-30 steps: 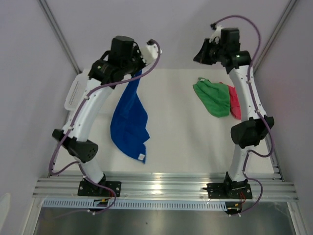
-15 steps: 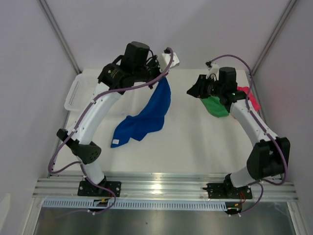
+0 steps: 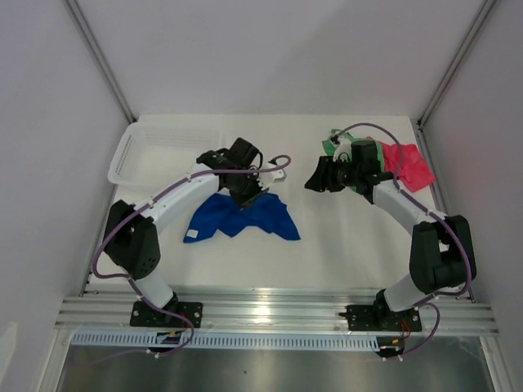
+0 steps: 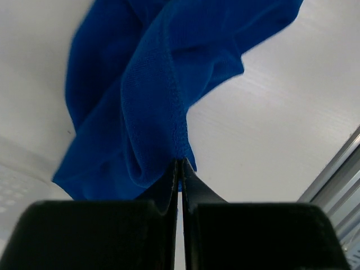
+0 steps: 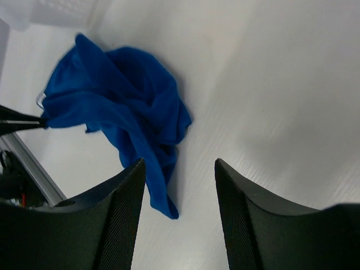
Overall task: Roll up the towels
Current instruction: Flatten the towel
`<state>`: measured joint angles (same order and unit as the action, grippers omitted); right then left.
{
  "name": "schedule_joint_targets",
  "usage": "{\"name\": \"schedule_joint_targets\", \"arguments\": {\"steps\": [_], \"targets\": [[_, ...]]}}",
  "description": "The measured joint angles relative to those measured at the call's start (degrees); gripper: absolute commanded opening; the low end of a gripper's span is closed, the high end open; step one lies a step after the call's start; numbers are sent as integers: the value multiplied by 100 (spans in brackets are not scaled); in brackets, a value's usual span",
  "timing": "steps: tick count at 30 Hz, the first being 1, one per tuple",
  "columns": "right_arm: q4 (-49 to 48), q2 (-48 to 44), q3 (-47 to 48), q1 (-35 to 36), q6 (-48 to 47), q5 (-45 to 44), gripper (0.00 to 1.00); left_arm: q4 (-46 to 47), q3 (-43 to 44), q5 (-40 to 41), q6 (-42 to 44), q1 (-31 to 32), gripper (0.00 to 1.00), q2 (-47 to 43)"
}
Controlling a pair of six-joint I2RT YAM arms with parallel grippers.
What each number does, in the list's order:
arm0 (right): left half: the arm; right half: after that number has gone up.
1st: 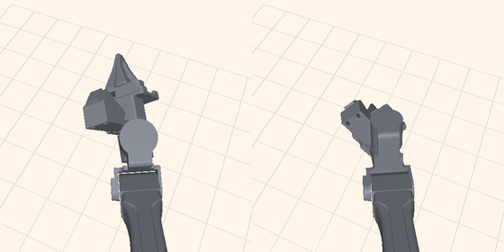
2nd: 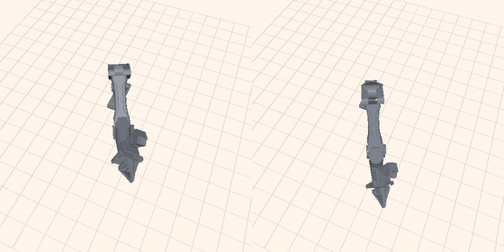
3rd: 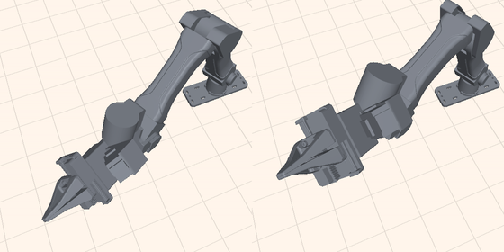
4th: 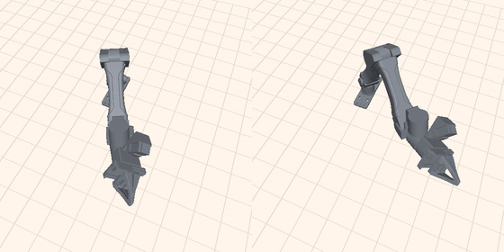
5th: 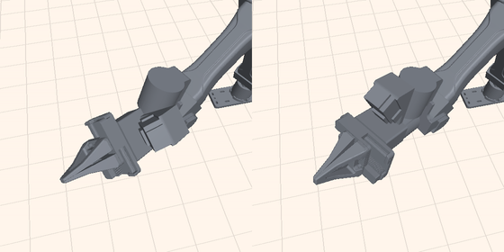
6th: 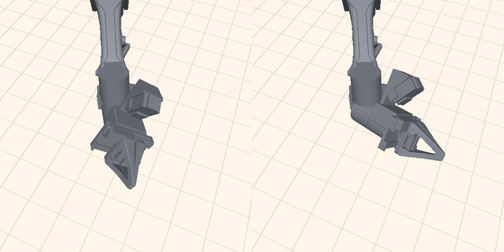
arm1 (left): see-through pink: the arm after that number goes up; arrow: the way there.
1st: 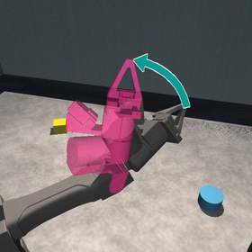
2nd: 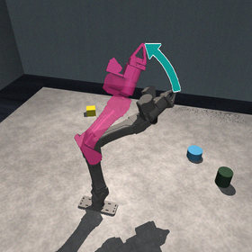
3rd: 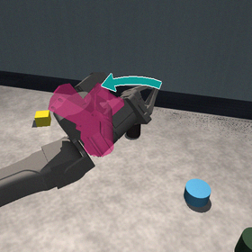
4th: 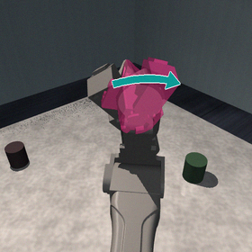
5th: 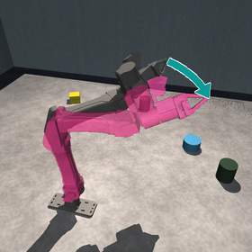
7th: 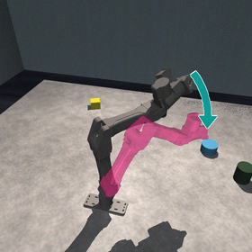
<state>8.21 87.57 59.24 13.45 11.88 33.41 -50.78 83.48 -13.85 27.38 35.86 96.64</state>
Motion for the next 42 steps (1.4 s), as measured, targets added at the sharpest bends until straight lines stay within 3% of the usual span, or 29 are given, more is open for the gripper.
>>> {"name": "schedule_joint_targets", "arguments": {"steps": [6, 12, 20, 31, 35, 37, 40, 41, 42], "targets": [[551, 284, -63, 776, -385, -485, 55, 188, -1016, 170, -59, -234, 1, -39], [896, 264, -503, 1331, -612, -752, 55, 461, -1097, 170, -149, -236, 1, -31], [968, -315, -1211, 1458, -885, -752, 55, 608, -1095, 236, -144, -293, 1, -31], [721, 938, -671, 1821, -835, -835, 53, 673, -1093, 293, -144, -302, 1, -31], [662, 1008, -638, 1869, -763, -920, 30, 678, -1093, 295, -144, -304, 1, -31], [702, 1027, -638, 1869, -741, -975, 27, 680, -1093, 297, -144, -306, 1, -31], [796, 1021, -638, 1869, -765, -1010, 13, 678, -1093, 297, -144, -326, 1, -31], [833, 1010, -640, 1867, -774, -1008, 2, 678, -1093, 295, -142, -341, 1, -31], [874, 986, -640, 1867, -802, -1008, 0, 675, -1086, 295, -142, -354, 1, -31]]}}
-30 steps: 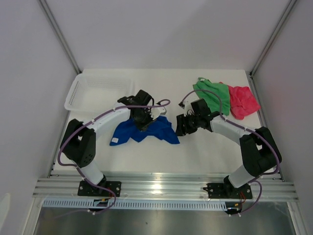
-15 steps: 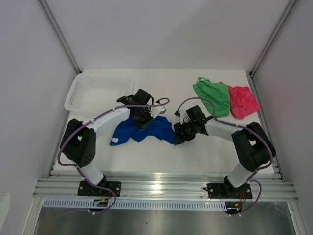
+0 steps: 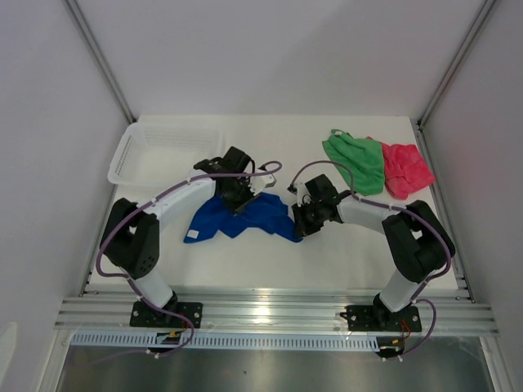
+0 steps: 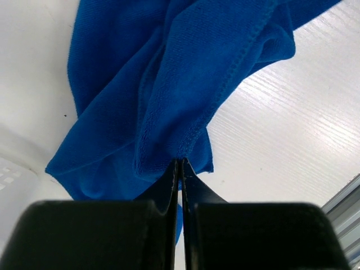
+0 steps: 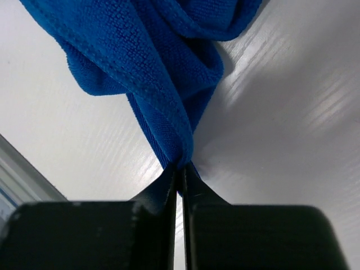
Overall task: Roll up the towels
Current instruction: Flatten the towel
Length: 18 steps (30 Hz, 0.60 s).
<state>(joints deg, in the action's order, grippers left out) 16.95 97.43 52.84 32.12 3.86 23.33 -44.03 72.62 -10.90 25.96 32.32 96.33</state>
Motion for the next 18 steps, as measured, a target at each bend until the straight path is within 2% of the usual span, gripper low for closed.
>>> {"name": "schedule_joint_targets", "arguments": {"steps": [4, 7, 13, 18], "targets": [[610, -188, 216, 2, -7, -70, 0, -114, 199, 2, 0, -48, 1, 0], [1349, -313, 905, -4, -94, -297, 0, -415, 654, 2, 0, -52, 1, -39], [2612, -455, 3668, -146, -549, -1167, 0, -964, 2420, 293, 74, -68, 1, -280], [3314, -341, 6494, -402, -1080, -1764, 0, -1169, 4332, 739, 323, -103, 0, -568]]}}
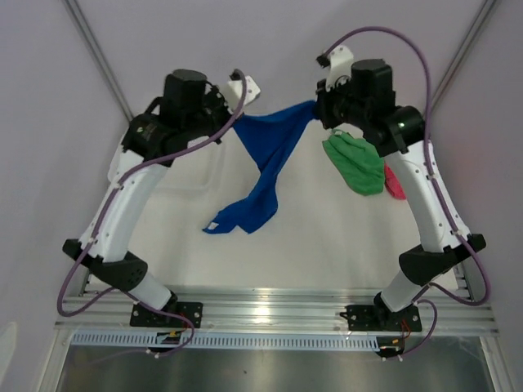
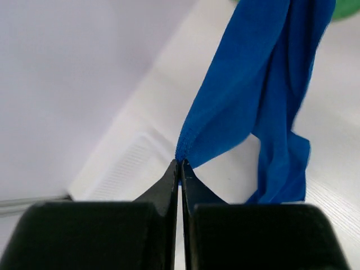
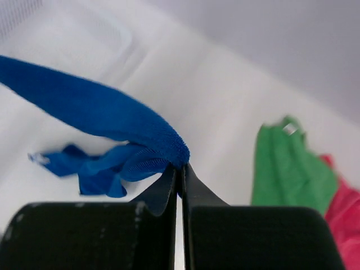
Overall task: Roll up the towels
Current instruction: Flatten the towel
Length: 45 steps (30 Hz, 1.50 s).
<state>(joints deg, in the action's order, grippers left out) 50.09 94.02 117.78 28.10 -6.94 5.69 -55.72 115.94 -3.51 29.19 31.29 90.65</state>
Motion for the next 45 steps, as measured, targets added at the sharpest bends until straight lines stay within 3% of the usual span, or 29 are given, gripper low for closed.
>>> {"name": "schedule_joint_targets", "arguments": {"steps": [3, 6, 16, 21, 26, 31, 34, 39, 45], "targets": [[116, 52, 1130, 15, -232, -184, 0, -48, 811, 114, 170, -4, 1, -269], [221, -74, 1600, 195, -437, -295, 0, -79, 1047, 153, 299, -4, 1, -706], [1364, -822, 1600, 1158, -708, -468, 0, -695, 1067, -192, 289, -2, 1, -1375], [1589, -1008, 1154, 1180, -717, -409, 0, -737, 109, -479, 229, -2, 1, -1650], [1480, -304, 791, 732, -824, -31, 0, -824, -654, -728, 177, -144, 1, -1215], [1176, 1117, 1167, -98, -850, 240, 0, -828, -424, -767, 90, -553, 1, -136], [592, 2118, 1832, -444, -846, 168, 0, -752, 302, -667, 20, -748, 1, 726], [-1058, 3211, 2450, -695, -804, -503, 0, -105, 2238, -155, 0, -872, 1, 2151], [-3436, 3493, 2765, -684, -752, -1165, 0, 1613, 2332, 514, 181, -966, 1, 2256]]}}
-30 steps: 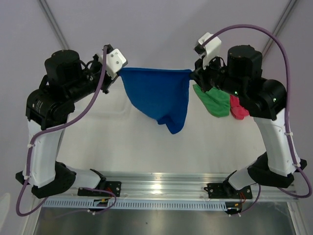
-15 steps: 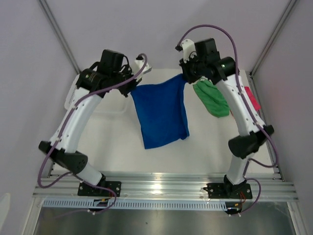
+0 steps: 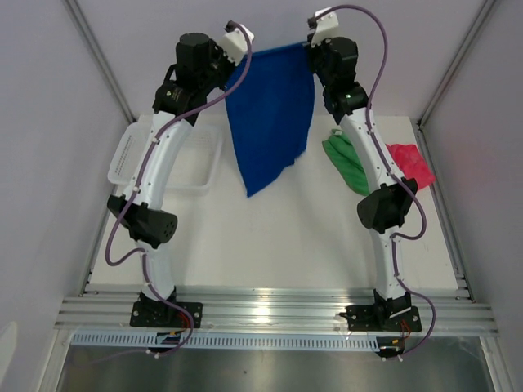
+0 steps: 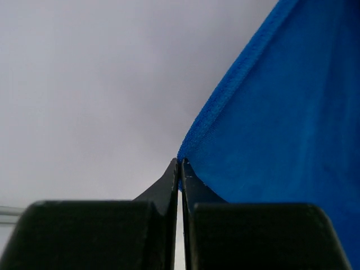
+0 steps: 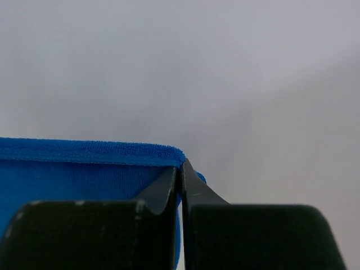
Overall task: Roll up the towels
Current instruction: Flatten the towel
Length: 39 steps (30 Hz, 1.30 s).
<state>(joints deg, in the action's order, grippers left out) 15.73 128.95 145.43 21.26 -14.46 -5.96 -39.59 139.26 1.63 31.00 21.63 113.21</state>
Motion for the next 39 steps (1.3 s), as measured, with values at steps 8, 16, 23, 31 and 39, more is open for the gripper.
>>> {"name": "schedule_joint_targets", "arguments": {"steps": [8, 16, 23, 31, 39], "targets": [[-2166, -50, 568, -61, -225, 420, 0, 1895, 181, -4, 588, -87, 1, -39], [-2050, -785, -1600, -188, -796, 538, 0, 2208, -914, -273, 872, -94, 0, -304], [-1357, -2708, -5327, 149, -1139, 461, 0, 1126, -3202, -1064, 1174, -103, 1, -1401], [-389, -4736, -7958, 1613, -756, 345, 0, -240, -5689, -1757, 1368, -96, 1, -3211], [695, -4994, -9304, 2175, 354, 131, 0, -675, -7899, -2138, 1394, 363, 0, -3641]]}}
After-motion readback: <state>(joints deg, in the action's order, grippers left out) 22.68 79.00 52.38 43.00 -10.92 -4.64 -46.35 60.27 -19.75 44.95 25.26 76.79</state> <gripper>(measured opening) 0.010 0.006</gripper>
